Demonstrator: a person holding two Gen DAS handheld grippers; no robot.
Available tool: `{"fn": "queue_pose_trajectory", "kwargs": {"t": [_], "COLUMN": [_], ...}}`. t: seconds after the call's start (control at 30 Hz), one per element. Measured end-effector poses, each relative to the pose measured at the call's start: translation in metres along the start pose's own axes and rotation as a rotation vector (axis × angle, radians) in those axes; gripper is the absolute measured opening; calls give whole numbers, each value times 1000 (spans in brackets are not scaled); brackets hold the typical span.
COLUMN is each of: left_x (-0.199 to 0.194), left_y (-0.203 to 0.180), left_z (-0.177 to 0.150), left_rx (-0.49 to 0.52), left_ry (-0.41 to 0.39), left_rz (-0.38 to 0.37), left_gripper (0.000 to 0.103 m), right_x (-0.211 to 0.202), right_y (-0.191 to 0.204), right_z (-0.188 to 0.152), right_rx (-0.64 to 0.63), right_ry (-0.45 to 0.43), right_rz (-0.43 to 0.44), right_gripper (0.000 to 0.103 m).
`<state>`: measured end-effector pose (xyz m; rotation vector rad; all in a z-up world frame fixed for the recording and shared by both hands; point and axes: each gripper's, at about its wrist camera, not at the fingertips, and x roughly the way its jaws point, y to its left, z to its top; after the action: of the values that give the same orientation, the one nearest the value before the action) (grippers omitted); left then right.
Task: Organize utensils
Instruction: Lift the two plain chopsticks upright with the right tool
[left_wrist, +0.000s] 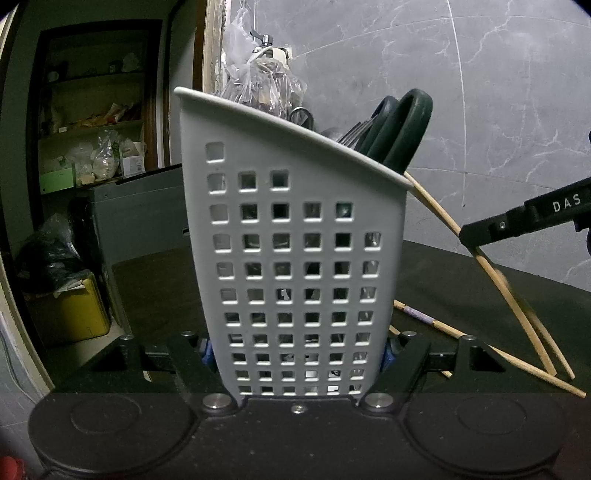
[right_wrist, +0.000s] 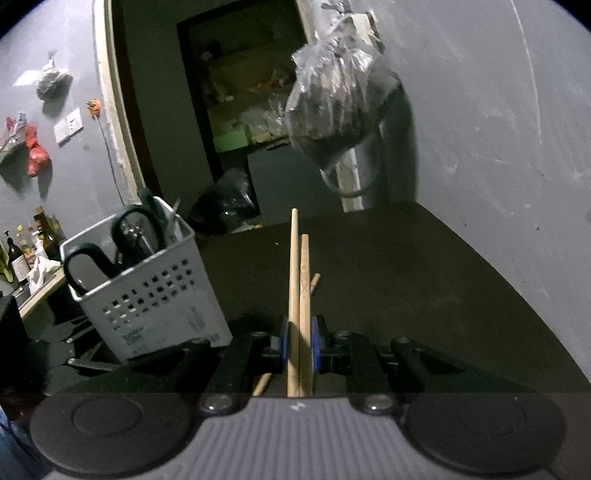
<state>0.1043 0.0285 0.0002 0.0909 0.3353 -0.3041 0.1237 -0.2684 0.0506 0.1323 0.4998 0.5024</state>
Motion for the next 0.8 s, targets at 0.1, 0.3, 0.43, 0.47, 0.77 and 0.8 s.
{"fn": "queue_pose_trajectory", "kwargs": {"t": [0.1,0.3,0.43,0.47,0.77,0.8], "left_x": [0,0,0,0,0,0], "left_y": [0,0,0,0,0,0], "left_z": [0,0,0,0,0,0], "left_rx": [0,0,0,0,1,0], "left_ry": [0,0,0,0,1,1], "left_rz": [0,1,0,1,1,1], "left_gripper": [76,76,76,76,76,76], "right_x": [1,1,-1,-2,-15,-16], "right_y": [8,18,19,19,23,23], "right_z": [1,3,4,4,-3,-3], "right_rx": [-20,-42,-42,-42,-50,-50], "right_ry": [-14,-34,-59,-68,-154,-159], "right_rz": [18,43,53,59,87,90], "right_gripper": [14,14,14,14,14,14]}}
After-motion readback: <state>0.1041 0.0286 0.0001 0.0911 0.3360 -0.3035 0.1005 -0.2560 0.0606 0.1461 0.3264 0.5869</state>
